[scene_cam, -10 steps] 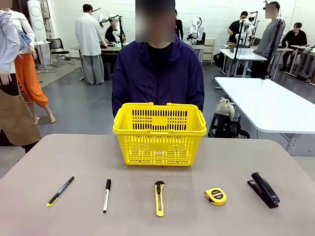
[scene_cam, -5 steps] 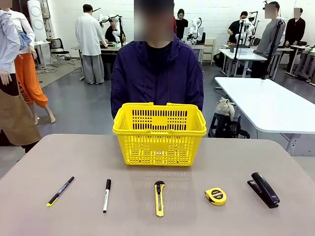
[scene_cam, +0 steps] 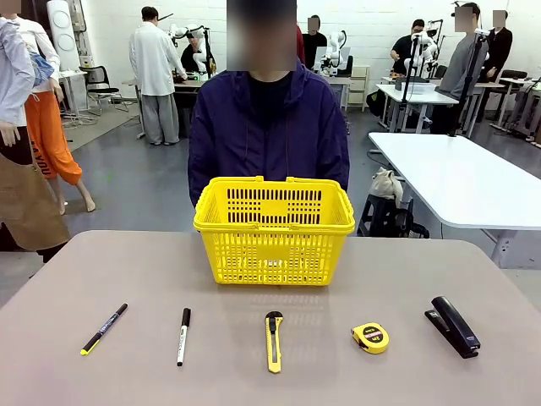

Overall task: Place the items the person wants into the basket.
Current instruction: Pick up the item the person points to and place it in the Market Basket.

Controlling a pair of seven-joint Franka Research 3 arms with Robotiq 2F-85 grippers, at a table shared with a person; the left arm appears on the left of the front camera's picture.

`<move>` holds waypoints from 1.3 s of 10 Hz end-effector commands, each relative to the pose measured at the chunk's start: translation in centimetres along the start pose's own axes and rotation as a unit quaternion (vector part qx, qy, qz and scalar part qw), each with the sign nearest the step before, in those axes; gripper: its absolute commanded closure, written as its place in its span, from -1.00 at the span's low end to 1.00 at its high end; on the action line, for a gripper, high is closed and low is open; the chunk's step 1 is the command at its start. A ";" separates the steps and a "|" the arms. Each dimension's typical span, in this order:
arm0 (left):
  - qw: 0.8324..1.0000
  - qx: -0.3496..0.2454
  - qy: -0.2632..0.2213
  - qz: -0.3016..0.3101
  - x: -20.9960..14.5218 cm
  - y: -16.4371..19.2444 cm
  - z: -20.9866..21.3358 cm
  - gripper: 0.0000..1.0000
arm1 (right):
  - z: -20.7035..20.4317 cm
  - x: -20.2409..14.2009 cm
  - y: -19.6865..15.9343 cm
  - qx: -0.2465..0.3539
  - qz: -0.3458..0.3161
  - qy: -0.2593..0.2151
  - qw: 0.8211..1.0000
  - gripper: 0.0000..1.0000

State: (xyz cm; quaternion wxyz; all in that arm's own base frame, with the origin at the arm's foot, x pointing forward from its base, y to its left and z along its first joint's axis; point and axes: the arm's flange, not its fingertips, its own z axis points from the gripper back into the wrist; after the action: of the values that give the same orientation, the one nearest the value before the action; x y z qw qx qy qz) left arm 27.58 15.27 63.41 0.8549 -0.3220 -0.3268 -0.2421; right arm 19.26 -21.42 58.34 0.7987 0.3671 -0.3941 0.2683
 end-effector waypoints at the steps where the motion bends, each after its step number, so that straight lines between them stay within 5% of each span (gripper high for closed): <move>1: 1.000 -0.007 -0.006 -0.004 0.0 0.1 0.2 -1.00 | -0.4 0.2 -0.3 0.011 0.000 0.000 1.000 -1.00; 13: 1.000 -0.007 -0.006 -0.004 0.0 0.1 0.2 -1.00 | -0.4 0.2 -0.3 0.011 0.000 0.000 1.000 -1.00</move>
State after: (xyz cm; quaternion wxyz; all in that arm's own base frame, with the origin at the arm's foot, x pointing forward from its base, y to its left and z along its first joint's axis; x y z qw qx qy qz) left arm 27.61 15.28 63.42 0.8553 -0.3211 -0.3270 -0.2417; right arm 19.57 -21.19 57.80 0.8031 0.3700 -0.3822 0.2683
